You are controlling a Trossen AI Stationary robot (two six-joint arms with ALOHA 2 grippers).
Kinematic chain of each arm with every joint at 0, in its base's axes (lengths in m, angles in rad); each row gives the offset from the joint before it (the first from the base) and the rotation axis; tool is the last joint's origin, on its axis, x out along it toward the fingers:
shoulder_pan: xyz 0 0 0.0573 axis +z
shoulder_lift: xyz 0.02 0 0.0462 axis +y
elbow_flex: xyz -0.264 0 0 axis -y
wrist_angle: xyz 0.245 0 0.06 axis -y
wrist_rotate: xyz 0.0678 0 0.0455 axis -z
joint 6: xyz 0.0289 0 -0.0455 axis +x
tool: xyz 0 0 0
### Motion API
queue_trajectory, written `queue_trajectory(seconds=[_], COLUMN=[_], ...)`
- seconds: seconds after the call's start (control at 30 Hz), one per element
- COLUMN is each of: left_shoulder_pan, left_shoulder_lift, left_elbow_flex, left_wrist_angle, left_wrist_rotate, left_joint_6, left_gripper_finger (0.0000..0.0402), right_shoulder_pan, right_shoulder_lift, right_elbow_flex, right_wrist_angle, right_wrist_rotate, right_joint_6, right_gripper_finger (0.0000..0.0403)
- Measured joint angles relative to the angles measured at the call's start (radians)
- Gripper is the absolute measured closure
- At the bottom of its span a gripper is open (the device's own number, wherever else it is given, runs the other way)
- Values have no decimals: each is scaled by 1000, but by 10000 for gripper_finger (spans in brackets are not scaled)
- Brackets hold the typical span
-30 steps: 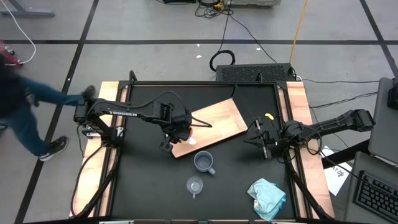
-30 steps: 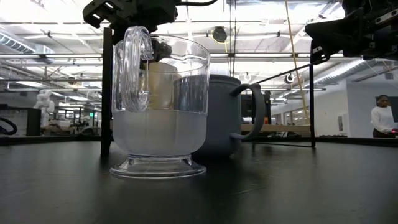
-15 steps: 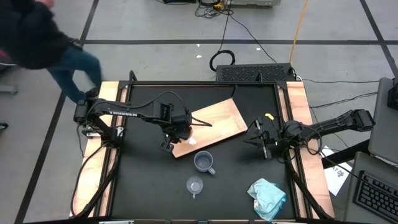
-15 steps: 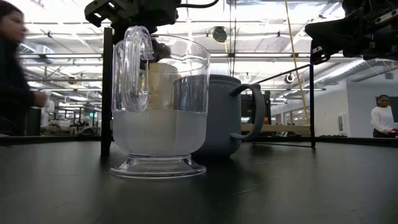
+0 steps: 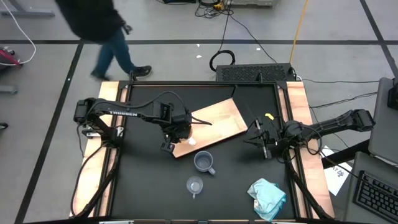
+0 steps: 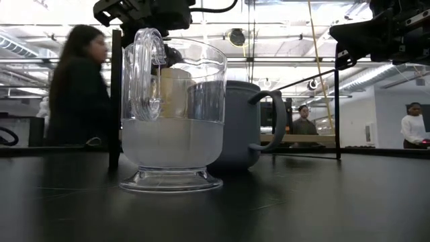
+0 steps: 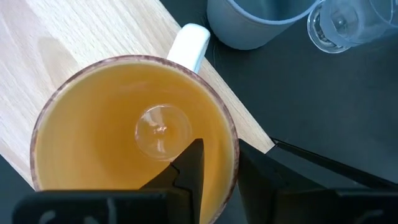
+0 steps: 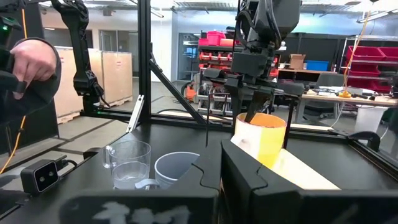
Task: Stack small to large cups/mugs on shelf
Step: Put the orange mug on the shelf, then put the gray mug on the shelf
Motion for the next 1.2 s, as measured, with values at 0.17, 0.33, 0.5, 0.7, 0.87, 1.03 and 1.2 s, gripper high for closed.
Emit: queue_trajectory(seconds=[0.17, 0.33, 0.5, 0.7, 0.87, 1.03, 1.2], left_shoulder_pan=[0, 2, 2, 2, 2, 2, 2], left_shoulder_lift=[0, 0, 0, 0, 0, 0, -4], left_elbow_flex=[0, 0, 0, 0, 0, 0, 0], left_wrist_angle=[1, 2, 8, 33, 33, 34, 34], left_wrist_rotate=[27, 28, 27, 27, 27, 27, 23], left_joint_6=[-21, -54, -50, -52, -49, -37, -39], left_gripper_finger=[313, 313, 313, 285, 231, 186, 165], right_shoulder_pan=[0, 0, 0, 0, 0, 0, 0], right_shoulder_lift=[0, 0, 0, 0, 0, 0, 0], right_elbow_flex=[0, 0, 0, 0, 0, 0, 0], right_wrist_angle=[0, 0, 0, 0, 0, 0, 0], right_wrist_rotate=[0, 0, 0, 0, 0, 0, 0], right_joint_6=[0, 0, 0, 0, 0, 0, 0], right_gripper_finger=[403, 403, 403, 403, 403, 403, 403])
